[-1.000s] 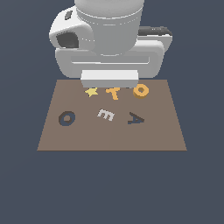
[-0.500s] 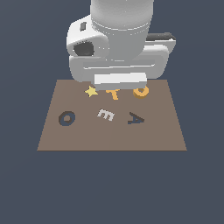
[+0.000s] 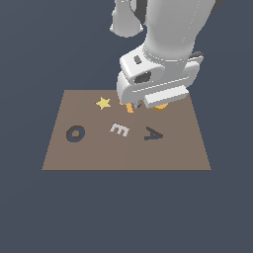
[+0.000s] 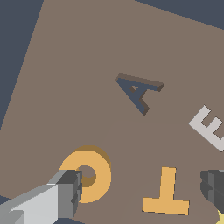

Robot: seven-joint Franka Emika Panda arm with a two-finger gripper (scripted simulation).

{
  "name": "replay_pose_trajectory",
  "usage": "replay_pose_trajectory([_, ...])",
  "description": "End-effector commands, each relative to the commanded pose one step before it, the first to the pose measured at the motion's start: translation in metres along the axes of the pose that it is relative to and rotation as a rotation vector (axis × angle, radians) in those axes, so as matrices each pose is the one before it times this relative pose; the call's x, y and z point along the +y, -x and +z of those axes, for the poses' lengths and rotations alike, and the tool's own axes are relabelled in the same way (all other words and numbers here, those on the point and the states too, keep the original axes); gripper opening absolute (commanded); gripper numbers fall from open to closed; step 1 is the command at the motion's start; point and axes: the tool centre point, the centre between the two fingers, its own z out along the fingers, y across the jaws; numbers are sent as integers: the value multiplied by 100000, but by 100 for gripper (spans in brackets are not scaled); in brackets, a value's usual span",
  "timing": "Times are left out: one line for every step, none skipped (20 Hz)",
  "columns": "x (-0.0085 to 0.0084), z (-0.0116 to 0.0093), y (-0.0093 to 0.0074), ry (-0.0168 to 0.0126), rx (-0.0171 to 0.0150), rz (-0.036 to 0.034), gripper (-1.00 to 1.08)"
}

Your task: Insert a designated object into the corresponding slot on a board.

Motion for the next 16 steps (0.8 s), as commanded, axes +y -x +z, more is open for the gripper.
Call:
replay_pose_trajectory([-1827,1619,764,-110,-11,-7118,100])
replay_pose_trajectory([-599,541,239,-19,-22,-2316,100])
replay_pose_trajectory([-540,491,217,-13,-22,-2093,100])
replay_pose_trajectory([-482,443,195,-7,-22,-1876,100])
replay_pose_trajectory([-425,395,173,0,-22,-1661,100])
replay_pose_trajectory([-369,348,152,6,-22,-1450,100])
replay_pose_trajectory([-314,302,131,11,-21,-1243,100])
replay_pose_trajectory([-262,255,111,15,-20,-1042,100])
replay_pose_trajectory([-209,209,91,16,-18,-843,100])
replay_pose_trajectory([-161,163,70,16,-16,-651,100])
replay_pose_trajectory([-114,116,50,13,-12,-463,100])
replay_pose_trajectory([-68,70,30,9,-8,-276,100])
replay_pose_trajectory([-26,23,9,3,-3,-98,100])
replay_pose_trajectory([78,-89,-33,-77,-109,499,100])
replay_pose_trajectory([4,37,2,0,0,0,100])
replay_pose_trajectory([12,110,6,0,0,0,100])
